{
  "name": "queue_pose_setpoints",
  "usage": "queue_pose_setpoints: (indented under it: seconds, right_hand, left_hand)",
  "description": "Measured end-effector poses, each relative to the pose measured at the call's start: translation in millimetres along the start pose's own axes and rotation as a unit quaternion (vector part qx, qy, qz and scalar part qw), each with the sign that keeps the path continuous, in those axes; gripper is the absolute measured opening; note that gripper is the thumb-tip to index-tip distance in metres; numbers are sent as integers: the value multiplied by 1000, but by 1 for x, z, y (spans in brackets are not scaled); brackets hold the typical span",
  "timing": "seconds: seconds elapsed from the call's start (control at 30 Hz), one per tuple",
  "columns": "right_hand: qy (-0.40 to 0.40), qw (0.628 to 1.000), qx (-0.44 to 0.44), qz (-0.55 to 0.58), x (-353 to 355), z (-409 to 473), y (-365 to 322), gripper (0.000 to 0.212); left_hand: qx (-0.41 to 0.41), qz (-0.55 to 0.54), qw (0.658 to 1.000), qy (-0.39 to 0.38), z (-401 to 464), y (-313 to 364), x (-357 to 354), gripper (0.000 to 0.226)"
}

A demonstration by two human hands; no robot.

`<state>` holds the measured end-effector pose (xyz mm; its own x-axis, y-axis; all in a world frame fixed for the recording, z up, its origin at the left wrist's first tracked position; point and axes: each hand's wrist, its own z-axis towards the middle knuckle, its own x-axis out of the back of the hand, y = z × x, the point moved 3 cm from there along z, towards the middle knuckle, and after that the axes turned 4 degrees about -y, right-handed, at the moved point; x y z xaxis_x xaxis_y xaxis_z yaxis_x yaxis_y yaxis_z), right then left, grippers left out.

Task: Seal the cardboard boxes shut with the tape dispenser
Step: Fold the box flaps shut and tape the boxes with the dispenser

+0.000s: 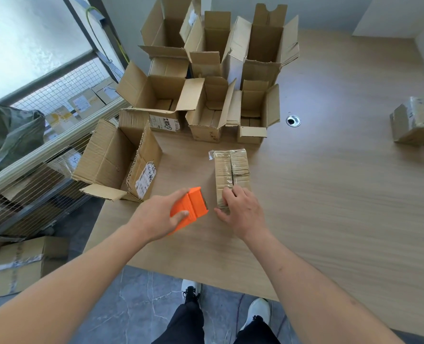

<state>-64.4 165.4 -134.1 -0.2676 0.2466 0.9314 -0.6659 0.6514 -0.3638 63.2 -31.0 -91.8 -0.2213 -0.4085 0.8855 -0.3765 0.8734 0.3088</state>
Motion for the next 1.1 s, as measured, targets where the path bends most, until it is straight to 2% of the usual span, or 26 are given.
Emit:
queue_pose_setpoints:
  seconds: [0.13,0.33,0.47,0.6,0.73,0.77,0.83,0.9,0.97,1.1]
  right_hand:
    - [-5,1000,4,11,2,4,2,41]
    - [10,999,10,34,3,3,5,47]
    - [-9,998,16,62,3,4,8,51]
    - [-53,996,29,58,7,5,10,48]
    - [-73,995,23,62,10,4,11,37]
    - [-73,995,22,62,10,3,12,38]
    - [-65,996,22,61,10,3,13,41]
    - [-59,996,21,67,11,2,14,40]
    - [-63,995,23,77,13,1,14,38]
    - [-87,989,37,117,18,-3,20,40]
  left_hand:
    - [-5,-4,999,34,12,-1,-12,77]
    - [28,-22,999,13,36,-7,-53,86]
    - [48,-53,997,-9,43,-8,-71,87]
    - [61,-62,996,-17,47,4,-71,72]
    - [108,10,990,95,43,28,-50,58]
    - [98,1,987,127,41,35,-44,56]
    - [13,-44,984,170,41,48,-33,49]
    - [-94,-64,976,185,41,60,-25,40]
    - [-167,-67,967,183,40,69,-26,32]
    - [-195,-75,967,148,41,75,-40,41]
